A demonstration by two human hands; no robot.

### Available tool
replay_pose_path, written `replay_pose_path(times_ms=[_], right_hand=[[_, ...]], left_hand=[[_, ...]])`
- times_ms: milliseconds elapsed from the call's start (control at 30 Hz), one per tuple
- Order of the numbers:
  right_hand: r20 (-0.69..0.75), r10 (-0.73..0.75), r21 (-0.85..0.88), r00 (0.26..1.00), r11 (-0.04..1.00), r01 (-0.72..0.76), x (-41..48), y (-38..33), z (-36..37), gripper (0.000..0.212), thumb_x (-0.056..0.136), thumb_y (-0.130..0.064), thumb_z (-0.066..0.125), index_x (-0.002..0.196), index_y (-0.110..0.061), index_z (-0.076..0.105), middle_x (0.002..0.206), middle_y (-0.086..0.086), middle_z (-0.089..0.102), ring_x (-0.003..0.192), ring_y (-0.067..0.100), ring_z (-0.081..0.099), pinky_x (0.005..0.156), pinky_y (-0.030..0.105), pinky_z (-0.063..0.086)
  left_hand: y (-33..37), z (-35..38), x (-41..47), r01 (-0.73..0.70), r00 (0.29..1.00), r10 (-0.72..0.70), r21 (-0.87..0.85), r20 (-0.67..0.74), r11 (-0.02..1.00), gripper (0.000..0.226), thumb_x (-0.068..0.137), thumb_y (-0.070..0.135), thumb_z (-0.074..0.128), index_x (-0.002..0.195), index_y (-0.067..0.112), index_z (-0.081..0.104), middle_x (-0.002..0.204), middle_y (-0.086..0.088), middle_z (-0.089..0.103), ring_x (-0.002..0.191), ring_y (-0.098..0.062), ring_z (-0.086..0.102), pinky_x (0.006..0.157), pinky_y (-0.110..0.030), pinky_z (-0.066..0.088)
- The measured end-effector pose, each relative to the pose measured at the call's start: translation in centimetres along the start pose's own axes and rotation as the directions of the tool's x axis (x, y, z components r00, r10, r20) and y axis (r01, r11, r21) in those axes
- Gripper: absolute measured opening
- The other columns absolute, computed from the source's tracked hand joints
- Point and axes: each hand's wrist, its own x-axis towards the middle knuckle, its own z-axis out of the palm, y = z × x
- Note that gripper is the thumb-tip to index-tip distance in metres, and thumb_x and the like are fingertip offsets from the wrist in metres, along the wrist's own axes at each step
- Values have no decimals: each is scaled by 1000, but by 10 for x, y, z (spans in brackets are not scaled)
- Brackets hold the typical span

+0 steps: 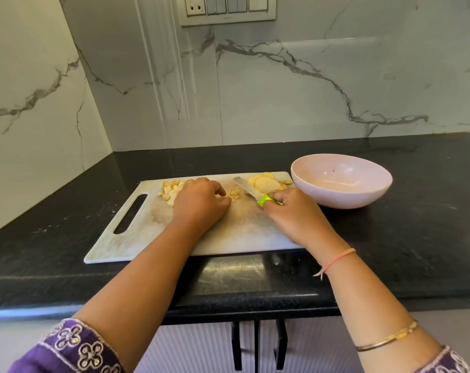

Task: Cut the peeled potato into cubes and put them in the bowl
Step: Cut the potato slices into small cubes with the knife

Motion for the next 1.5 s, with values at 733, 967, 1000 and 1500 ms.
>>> replay_pose_path(times_ms=[733, 967, 1000, 1500], right_hand=[[-69, 62, 344, 996, 938, -35, 0, 6, 0, 20, 91, -18, 51, 80, -12, 66, 46, -4, 35, 47, 15, 30, 50, 31, 24], [-49, 66, 355, 997, 934, -45, -2, 6, -3, 26, 92, -20, 51, 70, -33, 57, 33, -13, 34, 43, 12, 30, 46, 27, 23], [-51, 63, 355, 997, 934, -41, -2, 6, -3, 25, 92, -20, 51, 72, -33, 58, 35, -13, 35, 43, 12, 30, 46, 27, 24], [-51, 56, 365, 997, 930, -34, -6, 2, -2, 17, 94, -20, 49, 84, -29, 59, 48, -4, 38, 48, 13, 33, 49, 30, 25]], left_hand=[[6, 15, 22, -260, 946, 237, 79, 222, 962, 29, 99, 23, 45, 116, 12, 67, 118, -5, 64, 108, -22, 56, 94, -30, 43], [-24, -6, 17, -251, 968, 239, 287, 74, 925, 26, 94, 26, 49, 100, 19, 74, 102, 2, 70, 109, -21, 53, 93, -34, 37], [-26, -9, 16, -233, 972, 227, 298, 57, 926, 24, 94, 27, 51, 100, 21, 74, 102, 4, 70, 111, -20, 52, 95, -34, 35], [-20, -10, 13, -91, 993, 77, 173, 85, 981, 24, 92, 13, 52, 109, 15, 69, 116, -4, 60, 108, -25, 52, 85, -32, 44]])
